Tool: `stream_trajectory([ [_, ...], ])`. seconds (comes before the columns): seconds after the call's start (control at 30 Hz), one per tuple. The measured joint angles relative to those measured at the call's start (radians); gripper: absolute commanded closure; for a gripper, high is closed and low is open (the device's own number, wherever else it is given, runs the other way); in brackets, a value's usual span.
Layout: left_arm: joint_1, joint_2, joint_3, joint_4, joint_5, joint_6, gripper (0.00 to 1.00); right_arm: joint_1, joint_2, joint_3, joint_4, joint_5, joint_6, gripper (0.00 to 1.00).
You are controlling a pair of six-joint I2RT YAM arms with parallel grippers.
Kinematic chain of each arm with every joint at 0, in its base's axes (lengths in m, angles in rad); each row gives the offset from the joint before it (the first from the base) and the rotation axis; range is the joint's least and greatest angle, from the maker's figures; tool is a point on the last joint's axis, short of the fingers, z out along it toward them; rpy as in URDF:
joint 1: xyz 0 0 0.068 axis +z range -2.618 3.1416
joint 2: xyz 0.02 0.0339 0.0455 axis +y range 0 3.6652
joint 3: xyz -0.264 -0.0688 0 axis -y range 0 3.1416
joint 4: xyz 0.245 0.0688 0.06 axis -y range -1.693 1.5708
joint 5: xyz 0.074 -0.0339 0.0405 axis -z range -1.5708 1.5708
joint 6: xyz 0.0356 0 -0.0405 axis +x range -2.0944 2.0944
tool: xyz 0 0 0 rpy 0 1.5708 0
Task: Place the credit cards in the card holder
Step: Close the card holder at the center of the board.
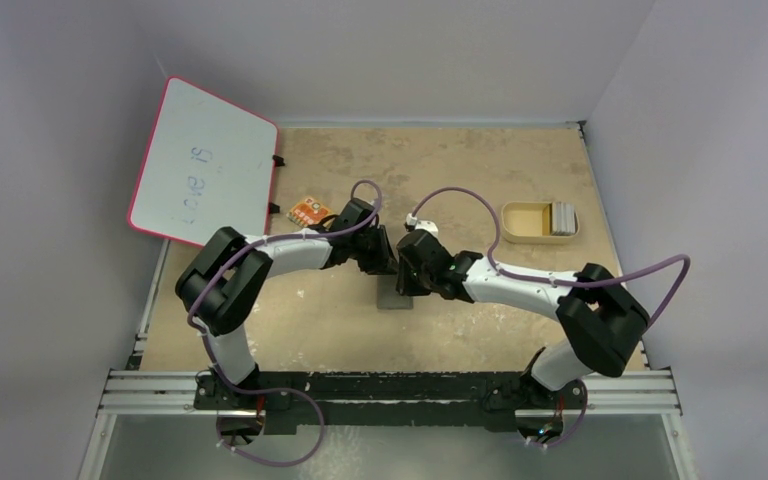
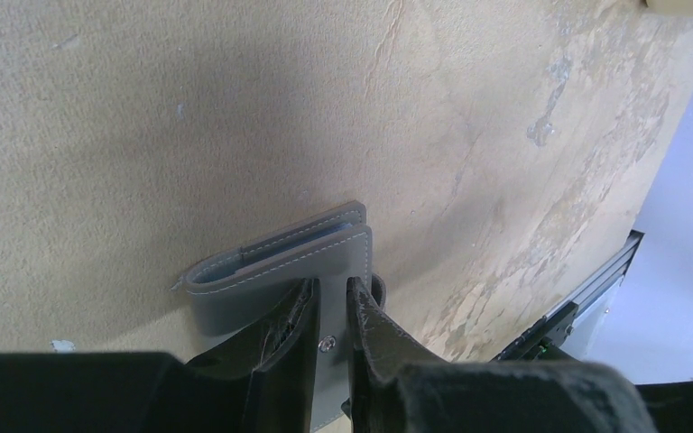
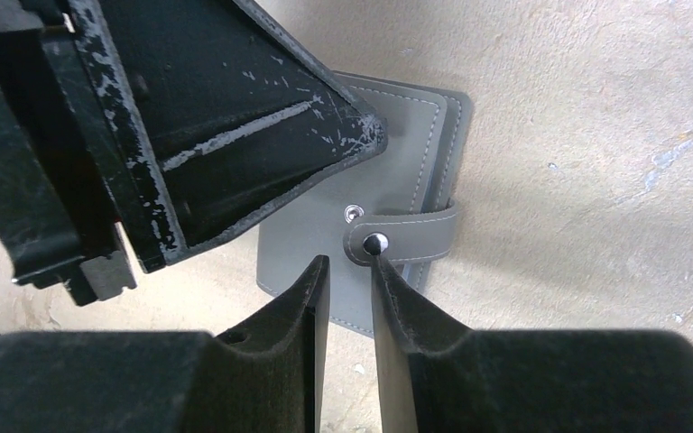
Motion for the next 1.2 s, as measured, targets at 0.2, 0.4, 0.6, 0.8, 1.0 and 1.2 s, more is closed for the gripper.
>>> stream_trajectory([
  [0.2, -0.001, 0.000, 0.000, 0.000, -0.004, 0.000, 0.83, -0.001, 0.002, -0.005, 0.008, 0.003, -0.001, 0.76],
  [0.4, -0.004, 0.000, 0.000, 0.000, -0.009, 0.000, 0.83, -0.002, 0.035, -0.007, 0.023, 0.003, -0.002, 0.77],
  [0.6, -0.006, -0.002, 0.000, -0.001, -0.016, 0.000, 0.83, -0.003, 0.036, -0.007, 0.024, 0.021, -0.004, 0.76],
  [0.8, -0.006, -0.002, 0.000, -0.001, -0.016, 0.000, 0.83, -0.014, 0.036, -0.007, 0.023, 0.027, -0.005, 0.77],
  [1.0, -0.006, -0.002, 0.000, -0.001, -0.016, 0.000, 0.83, -0.014, 0.044, -0.006, 0.023, 0.029, -0.013, 0.78],
  [1.2, -0.007, -0.002, 0.000, -0.001, -0.016, -0.001, 0.84, -0.014, 0.044, -0.006, 0.023, 0.030, -0.014, 0.78],
])
